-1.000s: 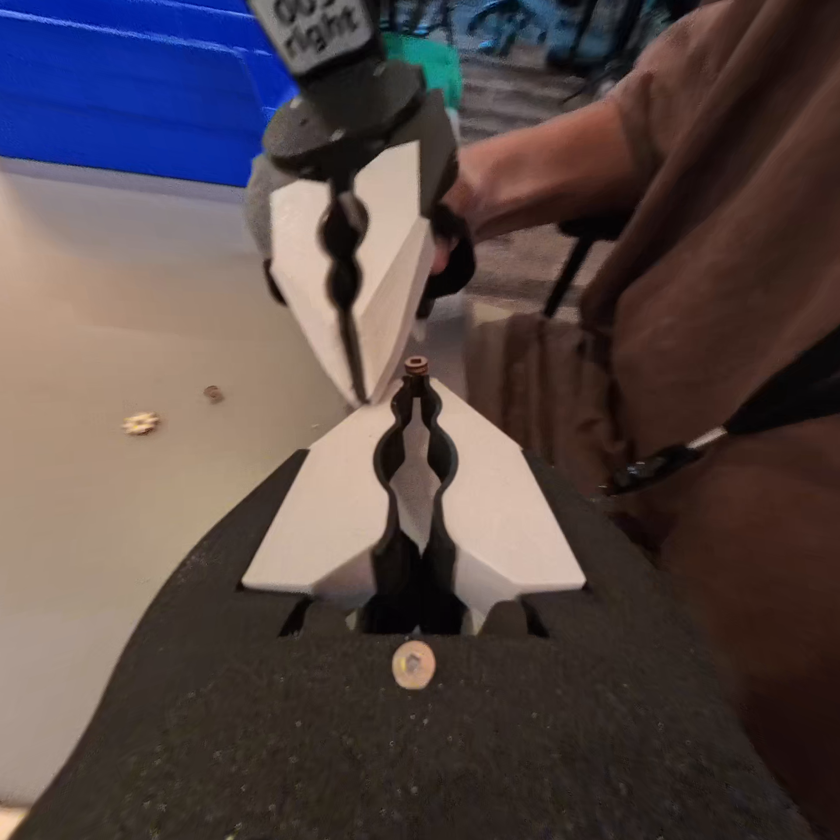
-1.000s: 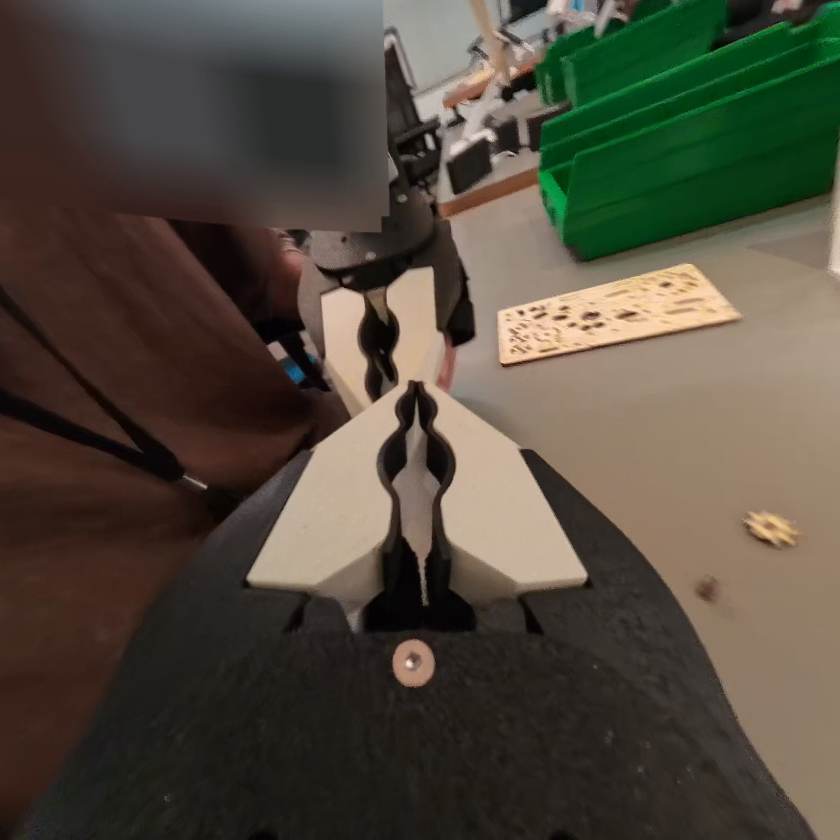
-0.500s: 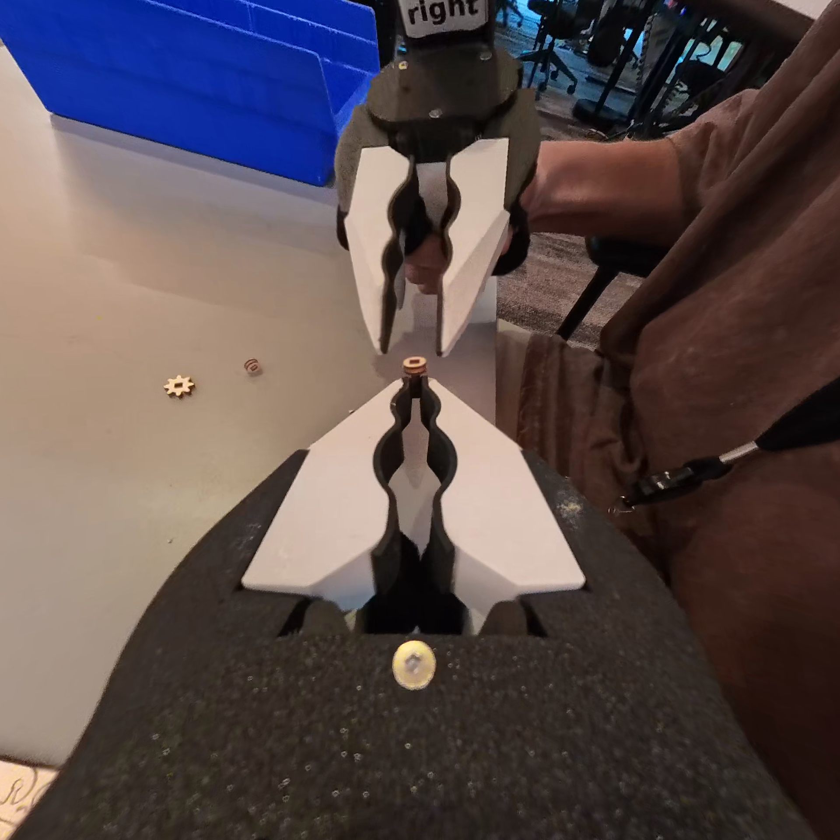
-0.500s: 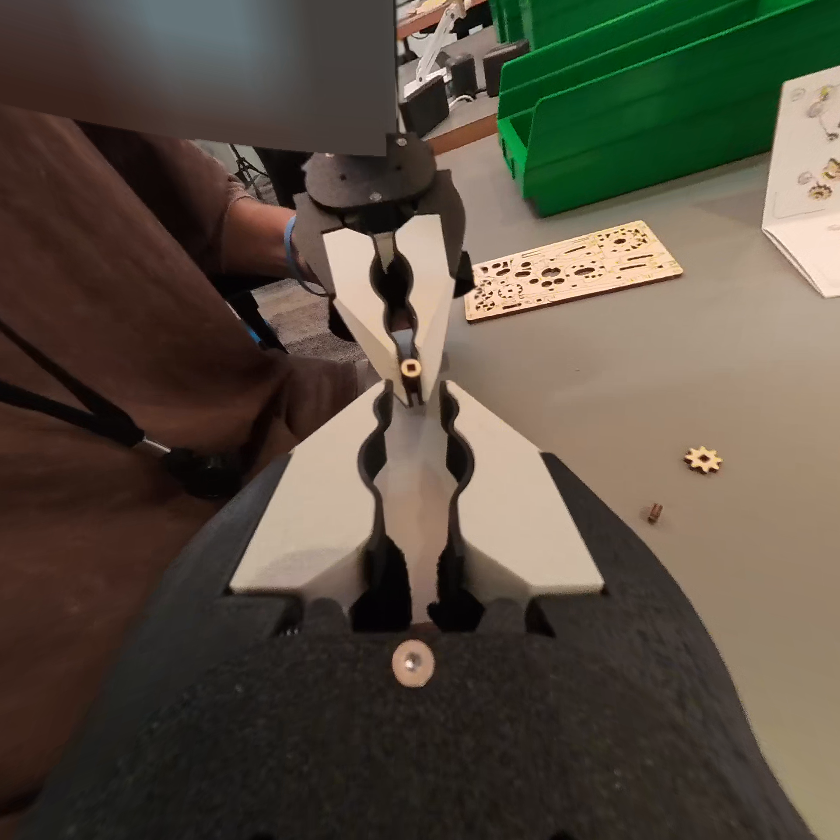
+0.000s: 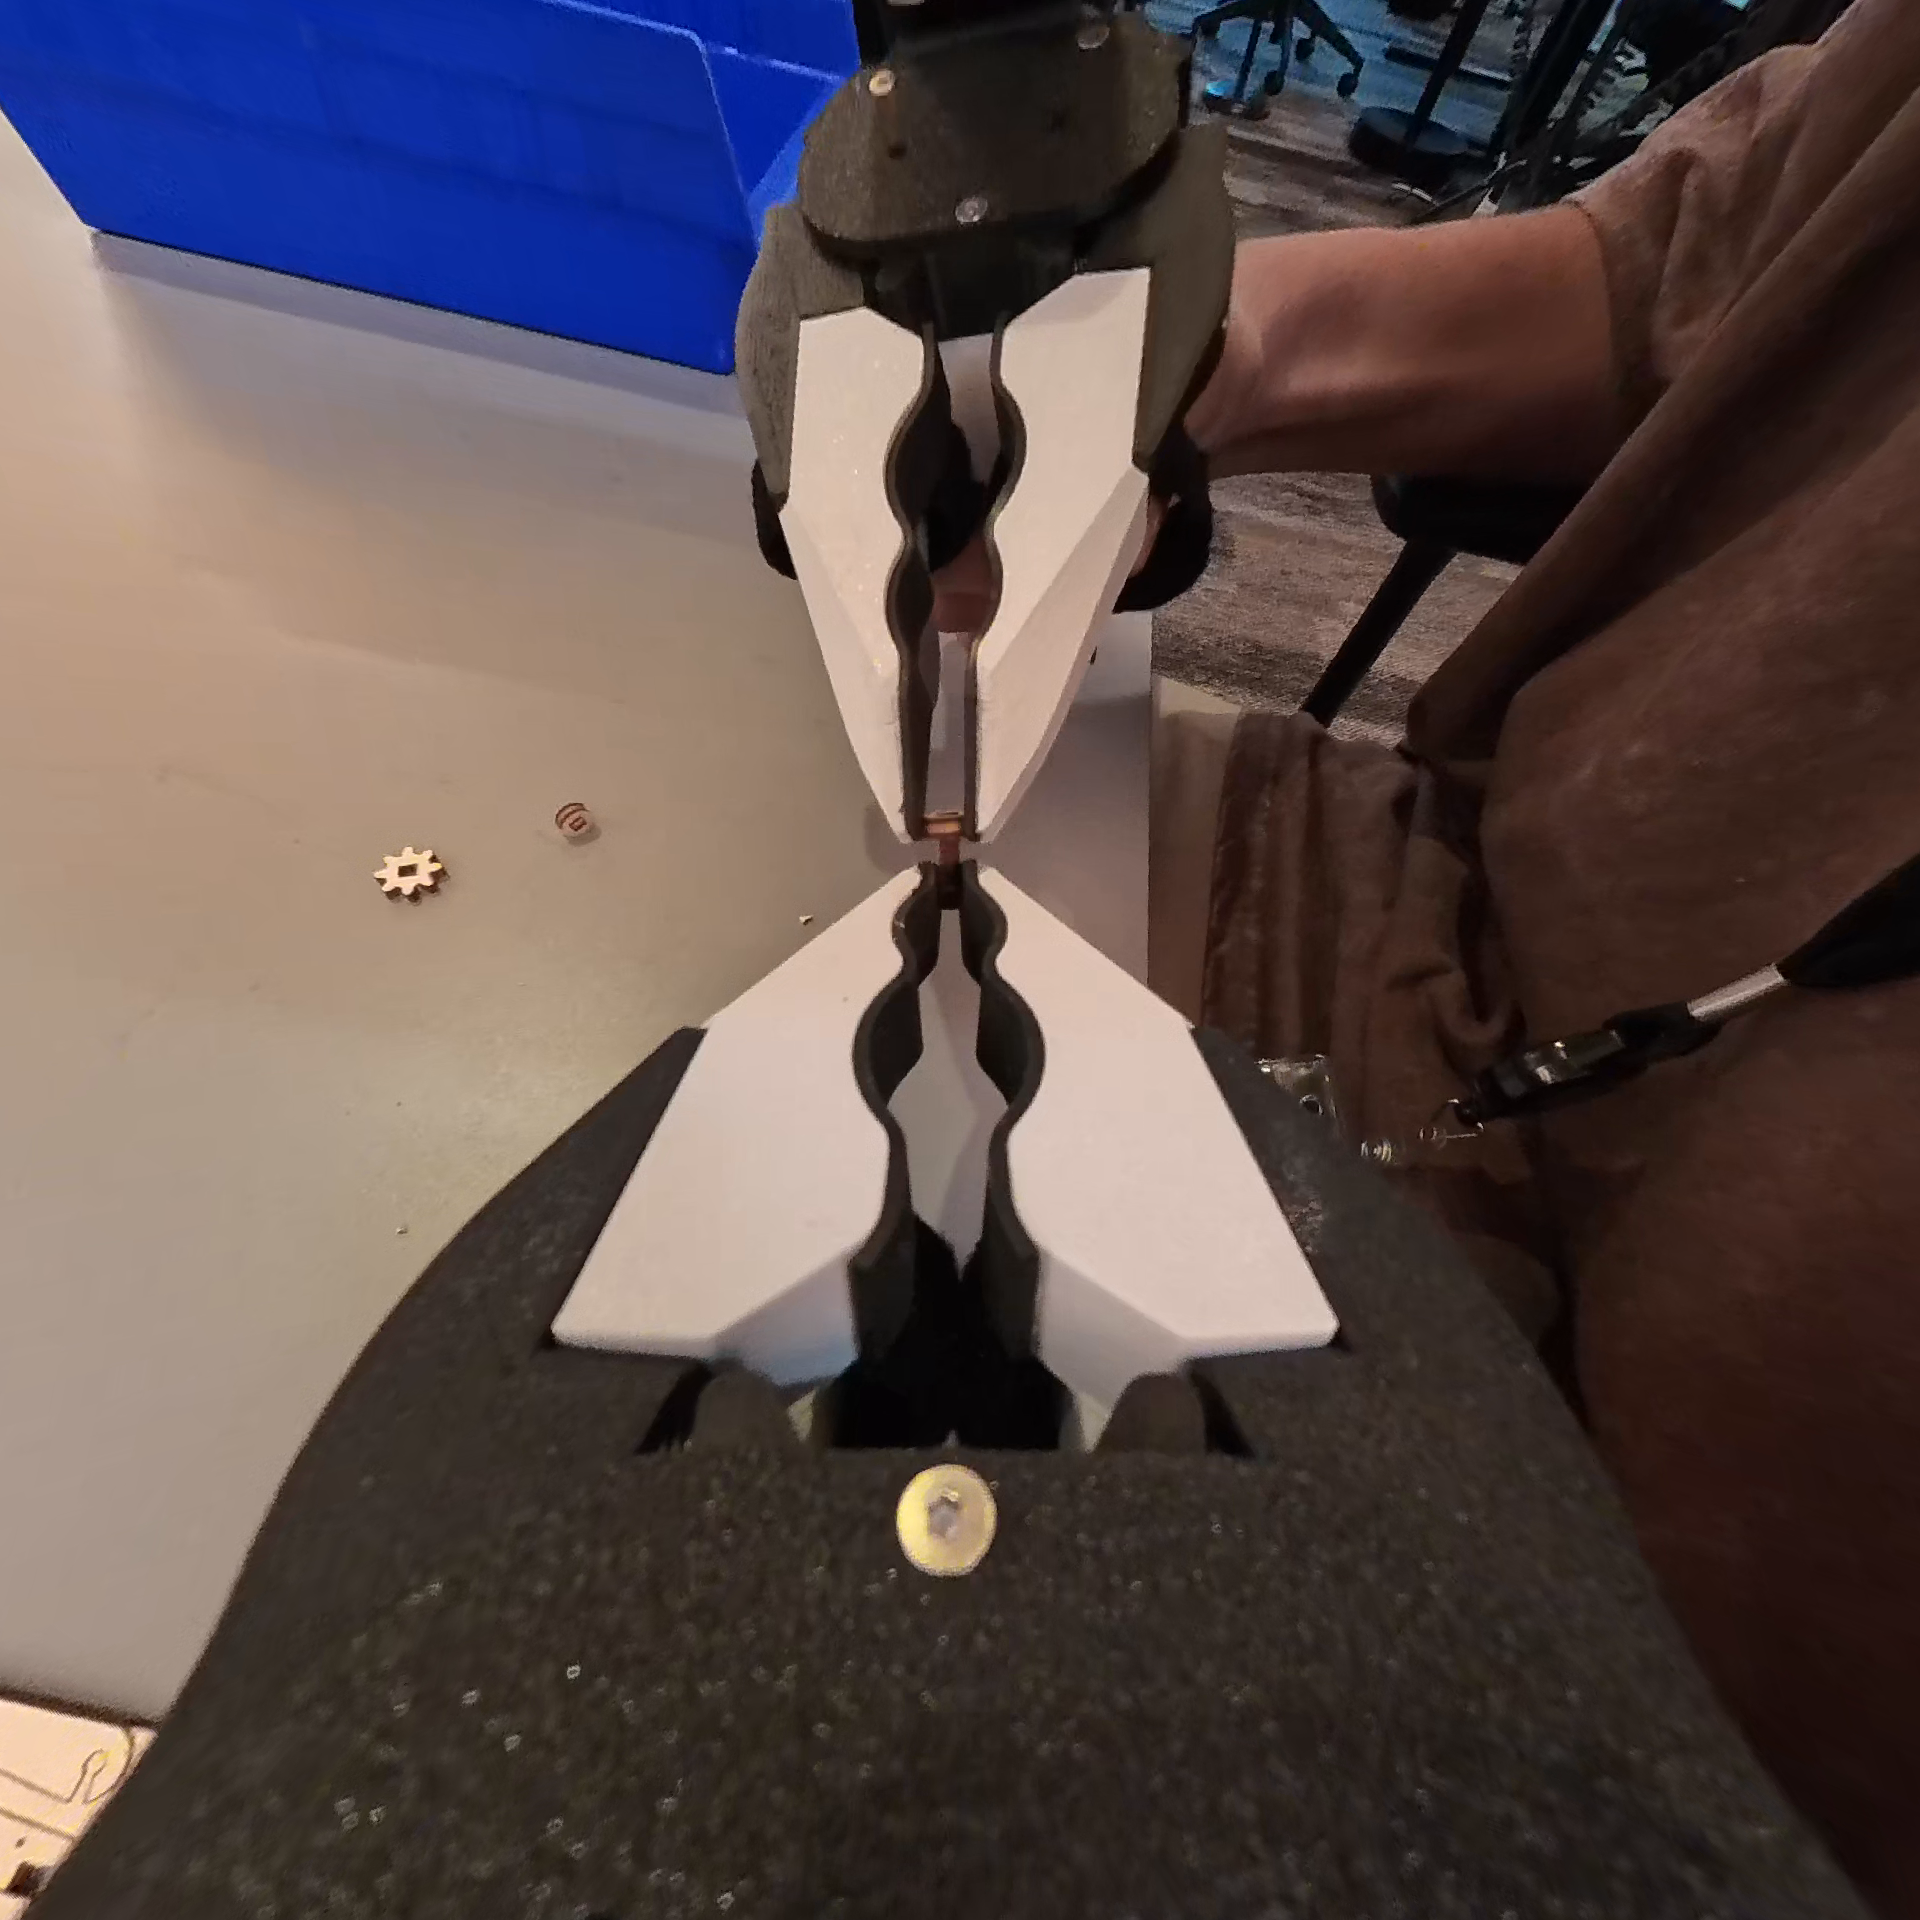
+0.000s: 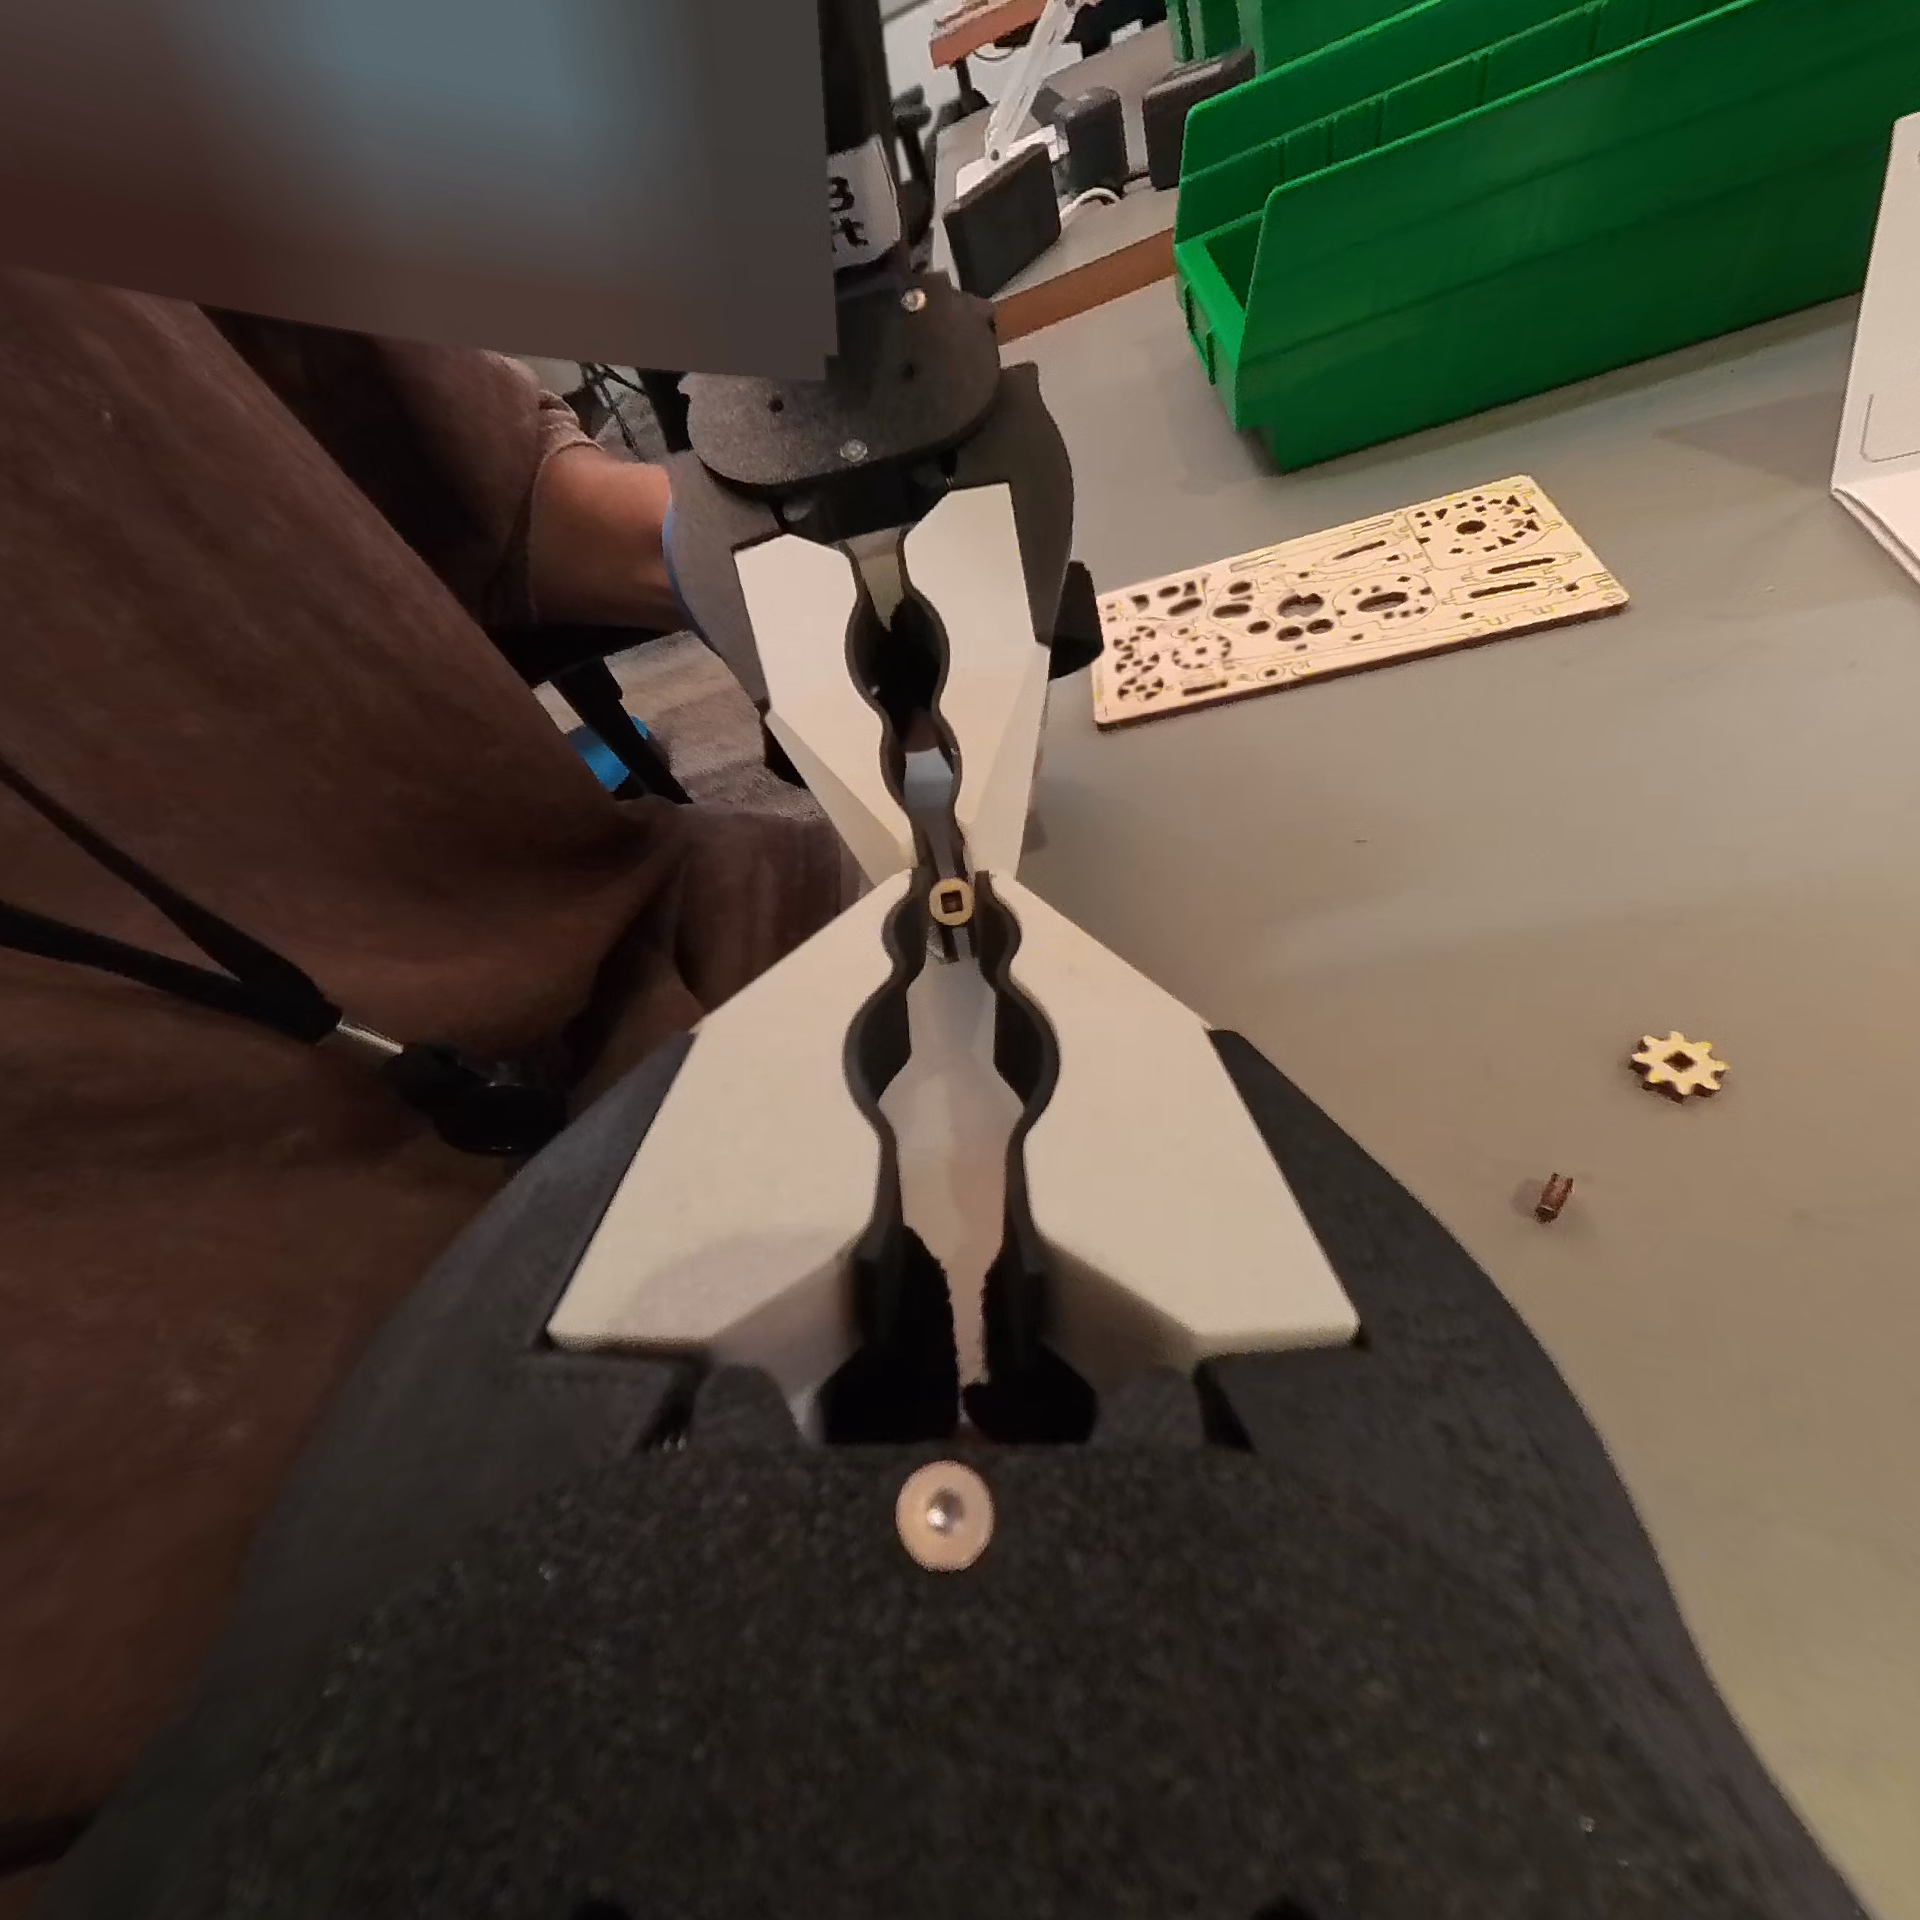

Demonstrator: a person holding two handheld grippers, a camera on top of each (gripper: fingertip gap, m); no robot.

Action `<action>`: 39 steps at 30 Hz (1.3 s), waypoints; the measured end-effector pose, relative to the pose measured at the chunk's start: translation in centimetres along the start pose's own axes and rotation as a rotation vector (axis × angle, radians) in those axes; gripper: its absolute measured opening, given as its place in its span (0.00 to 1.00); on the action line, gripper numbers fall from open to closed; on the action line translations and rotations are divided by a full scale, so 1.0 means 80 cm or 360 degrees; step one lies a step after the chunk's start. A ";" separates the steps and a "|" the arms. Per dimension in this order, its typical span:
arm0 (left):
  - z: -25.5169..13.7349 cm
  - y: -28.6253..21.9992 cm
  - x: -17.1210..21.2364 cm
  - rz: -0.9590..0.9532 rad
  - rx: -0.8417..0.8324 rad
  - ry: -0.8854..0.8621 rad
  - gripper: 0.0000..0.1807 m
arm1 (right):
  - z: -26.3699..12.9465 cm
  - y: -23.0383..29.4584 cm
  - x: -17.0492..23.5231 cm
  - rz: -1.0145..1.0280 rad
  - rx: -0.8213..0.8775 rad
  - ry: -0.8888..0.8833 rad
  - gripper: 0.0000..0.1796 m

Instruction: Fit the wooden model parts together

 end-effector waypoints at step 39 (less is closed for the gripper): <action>-0.005 0.013 0.006 -0.1653 0.0782 -0.0672 0.00 | 0.010 0.028 -0.014 -0.0794 0.0447 -0.0014 0.11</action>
Point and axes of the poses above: each gripper's, where its closed fingertips meet, z out along the fingers, x out of its underside, y = z × x across the jaws, the point moved 7 cm from there along -z, back along the fingers, and after that the axes turned 9 degrees about z, right-handed, at the moved point
